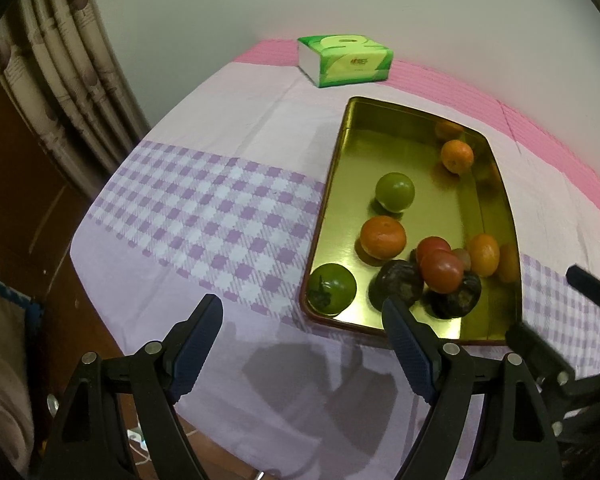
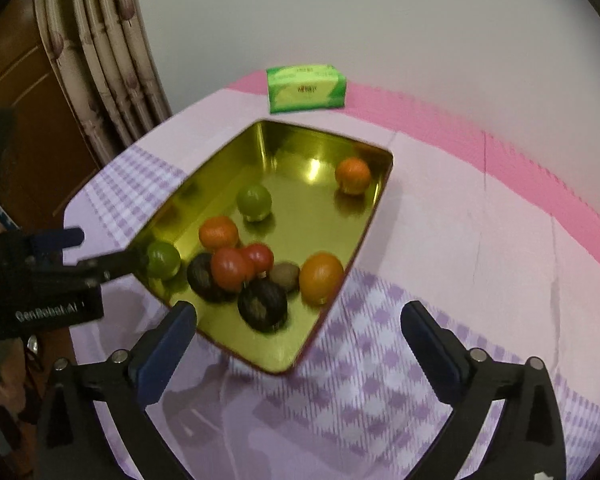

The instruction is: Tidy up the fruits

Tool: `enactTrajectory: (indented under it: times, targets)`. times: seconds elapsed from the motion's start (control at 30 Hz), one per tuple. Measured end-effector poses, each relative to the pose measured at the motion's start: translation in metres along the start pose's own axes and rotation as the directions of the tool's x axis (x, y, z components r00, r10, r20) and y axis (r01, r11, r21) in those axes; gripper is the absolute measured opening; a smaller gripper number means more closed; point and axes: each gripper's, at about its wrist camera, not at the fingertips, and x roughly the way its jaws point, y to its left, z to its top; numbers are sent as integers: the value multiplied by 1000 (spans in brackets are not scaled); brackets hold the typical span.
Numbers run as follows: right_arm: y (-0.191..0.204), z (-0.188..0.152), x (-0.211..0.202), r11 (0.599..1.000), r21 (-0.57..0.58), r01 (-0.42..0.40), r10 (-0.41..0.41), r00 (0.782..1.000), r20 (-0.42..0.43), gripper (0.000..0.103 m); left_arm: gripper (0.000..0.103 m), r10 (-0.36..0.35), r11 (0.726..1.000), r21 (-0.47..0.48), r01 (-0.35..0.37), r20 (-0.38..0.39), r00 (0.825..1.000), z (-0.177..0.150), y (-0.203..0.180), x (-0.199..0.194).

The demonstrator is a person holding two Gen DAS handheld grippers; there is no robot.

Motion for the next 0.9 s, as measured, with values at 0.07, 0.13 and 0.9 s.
enactTrajectory:
  times: [0.07,0.13,0.9]
  targets:
    - [0,-4,2,1000,8,-10,10,1000,-14,102,82,3,1000,8,-3,4,1000,-1,-2,-1]
    - [2,-8,5,1000,10,-16,16,999,-28,102,82,3,1000,13,-3,6,1000,-1,-3,-1]
    - [1,-13,24,998,41,-37,41,994,-106,102,82,20,999,35,-20,-3,1000,-3,-5,3]
